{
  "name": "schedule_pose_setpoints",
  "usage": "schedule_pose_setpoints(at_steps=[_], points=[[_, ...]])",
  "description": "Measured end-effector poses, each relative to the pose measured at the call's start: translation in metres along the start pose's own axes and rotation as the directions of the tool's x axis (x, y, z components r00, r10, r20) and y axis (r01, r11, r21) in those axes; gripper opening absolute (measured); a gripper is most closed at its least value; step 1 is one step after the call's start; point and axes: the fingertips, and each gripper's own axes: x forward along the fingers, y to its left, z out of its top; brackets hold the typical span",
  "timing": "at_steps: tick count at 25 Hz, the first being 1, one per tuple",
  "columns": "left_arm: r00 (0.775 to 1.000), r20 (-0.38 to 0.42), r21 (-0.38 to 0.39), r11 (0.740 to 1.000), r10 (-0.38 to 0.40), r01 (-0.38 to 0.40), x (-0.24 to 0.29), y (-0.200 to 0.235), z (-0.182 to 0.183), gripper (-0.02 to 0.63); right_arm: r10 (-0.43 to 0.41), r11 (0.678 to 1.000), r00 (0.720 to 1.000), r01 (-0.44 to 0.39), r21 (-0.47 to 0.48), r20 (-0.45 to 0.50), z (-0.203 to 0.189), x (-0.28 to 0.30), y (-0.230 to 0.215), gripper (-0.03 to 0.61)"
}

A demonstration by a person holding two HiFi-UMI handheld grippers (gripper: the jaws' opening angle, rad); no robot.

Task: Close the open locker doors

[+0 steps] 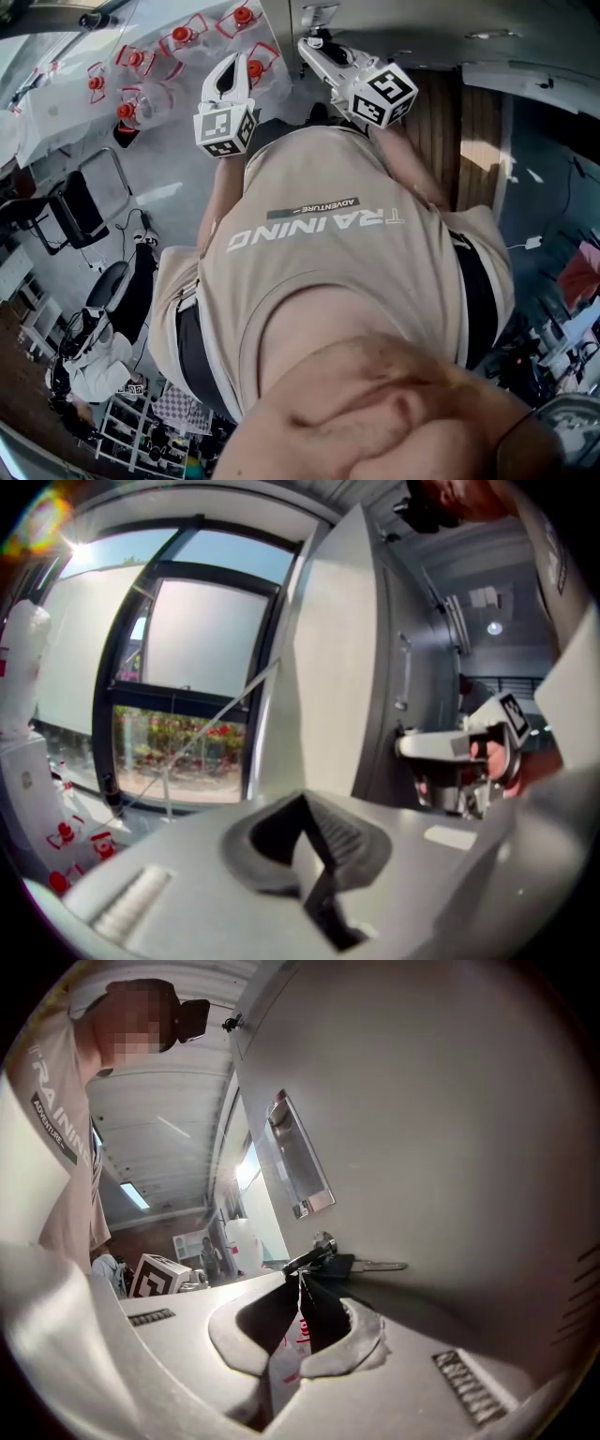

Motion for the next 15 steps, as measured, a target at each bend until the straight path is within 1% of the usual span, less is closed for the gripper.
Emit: schedule_pose_setpoints(at_steps=[3, 5, 8, 10, 15], points=[[0.999, 0.005, 0.01, 0.999, -0.05, 0.05, 0.005, 0.001, 0.004, 0.0, -0.048, 0.998, 0.999, 0.048, -0.033, 0.0, 0.001, 0.005, -0.004, 0.015], [0.996, 0.004, 0.024, 0.996, -0.087, 0.087, 0.008, 0.004, 0.007, 0.0, -0.095, 0.994, 0.995, 0.095, -0.055, -0.004, 0.0, 0.007, -0.007, 0.015], [0.99, 0.006, 0.054, 0.988, -0.143, 0.142, 0.009, 0.008, 0.015, 0.0, -0.166, 0.985, 0.986, 0.165, -0.054, 0.0, -0.001, 0.008, -0.01, 0.015], [0.986, 0.009, 0.058, 0.984, -0.169, 0.168, 0.011, 0.01, 0.019, 0.0, -0.203, 0.978, 0.979, 0.203, -0.052, 0.005, -0.001, 0.008, -0.012, 0.015], [0.971, 0.014, 0.045, 0.97, -0.238, 0.237, 0.011, 0.006, 0.02, 0.0, -0.248, 0.967, 0.969, 0.246, -0.062, -0.021, -0.011, 0.006, -0.008, 0.015]])
